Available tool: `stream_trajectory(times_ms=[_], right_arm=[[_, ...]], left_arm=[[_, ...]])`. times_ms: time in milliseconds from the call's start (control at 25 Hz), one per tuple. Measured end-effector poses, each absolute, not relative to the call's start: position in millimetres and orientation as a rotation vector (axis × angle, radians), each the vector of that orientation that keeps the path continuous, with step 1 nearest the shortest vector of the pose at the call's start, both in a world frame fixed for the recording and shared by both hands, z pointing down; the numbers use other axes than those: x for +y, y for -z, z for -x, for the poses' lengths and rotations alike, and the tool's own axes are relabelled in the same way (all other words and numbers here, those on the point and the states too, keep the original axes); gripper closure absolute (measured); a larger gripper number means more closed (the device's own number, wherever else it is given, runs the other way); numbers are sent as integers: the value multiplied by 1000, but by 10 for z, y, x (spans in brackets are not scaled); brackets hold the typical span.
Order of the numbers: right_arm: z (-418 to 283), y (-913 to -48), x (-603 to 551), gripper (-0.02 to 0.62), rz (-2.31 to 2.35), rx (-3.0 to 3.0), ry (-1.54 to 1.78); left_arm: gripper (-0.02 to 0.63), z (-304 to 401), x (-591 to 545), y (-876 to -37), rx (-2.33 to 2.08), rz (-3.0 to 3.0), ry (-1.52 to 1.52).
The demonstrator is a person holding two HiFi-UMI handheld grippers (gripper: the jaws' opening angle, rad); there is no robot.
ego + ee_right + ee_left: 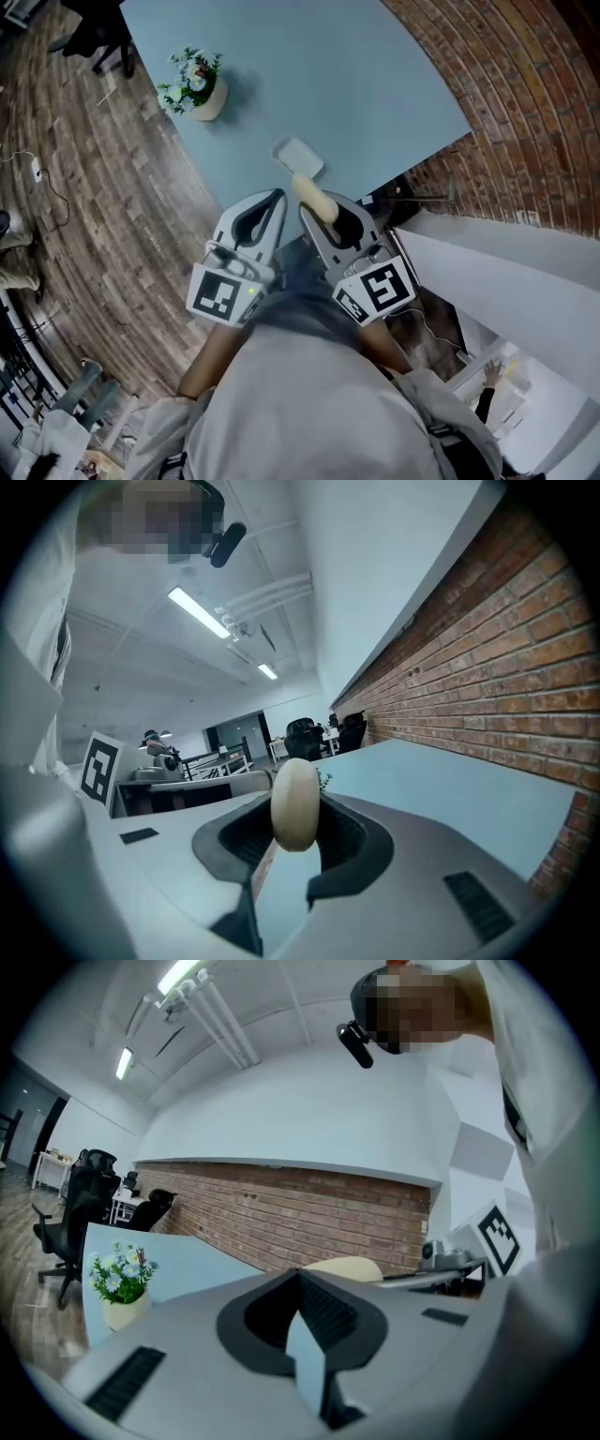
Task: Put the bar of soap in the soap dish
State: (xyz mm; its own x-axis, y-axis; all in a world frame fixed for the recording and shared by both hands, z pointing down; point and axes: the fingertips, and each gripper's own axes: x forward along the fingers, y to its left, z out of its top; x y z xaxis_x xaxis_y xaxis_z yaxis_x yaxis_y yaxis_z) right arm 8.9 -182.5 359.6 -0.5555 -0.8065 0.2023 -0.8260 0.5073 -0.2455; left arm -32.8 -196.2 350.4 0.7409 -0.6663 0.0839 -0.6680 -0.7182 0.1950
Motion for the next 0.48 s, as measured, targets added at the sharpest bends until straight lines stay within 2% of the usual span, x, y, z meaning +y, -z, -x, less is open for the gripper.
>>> stream_trajectory(times_ms=[480], right_arm=[[-177,-4013,-2187,478,-1392,-2656,-555]], left_arm=[[603,228,-2289,-3872,-1093,-2677,-95]])
